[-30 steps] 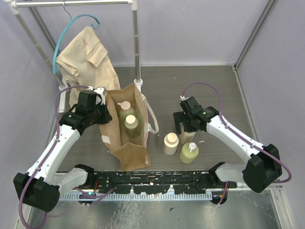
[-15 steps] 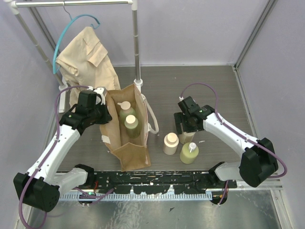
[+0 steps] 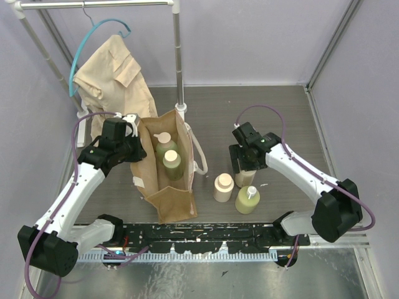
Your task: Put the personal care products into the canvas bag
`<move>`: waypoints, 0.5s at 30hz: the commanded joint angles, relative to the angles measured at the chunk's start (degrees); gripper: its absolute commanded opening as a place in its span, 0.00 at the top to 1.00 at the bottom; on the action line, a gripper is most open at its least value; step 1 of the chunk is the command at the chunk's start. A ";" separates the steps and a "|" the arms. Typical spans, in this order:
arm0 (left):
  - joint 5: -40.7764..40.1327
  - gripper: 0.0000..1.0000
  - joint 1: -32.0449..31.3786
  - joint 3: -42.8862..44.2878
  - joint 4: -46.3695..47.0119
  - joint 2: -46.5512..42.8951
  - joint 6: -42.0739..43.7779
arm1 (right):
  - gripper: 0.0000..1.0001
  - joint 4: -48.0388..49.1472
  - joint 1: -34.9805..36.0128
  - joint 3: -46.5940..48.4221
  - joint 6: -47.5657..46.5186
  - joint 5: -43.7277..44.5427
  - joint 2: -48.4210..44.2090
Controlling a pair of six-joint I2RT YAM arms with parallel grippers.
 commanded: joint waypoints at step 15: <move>0.16 1.00 0.18 -0.39 0.41 2.61 0.70 | 0.99 -1.73 11.37 55.26 -7.96 -0.43 8.88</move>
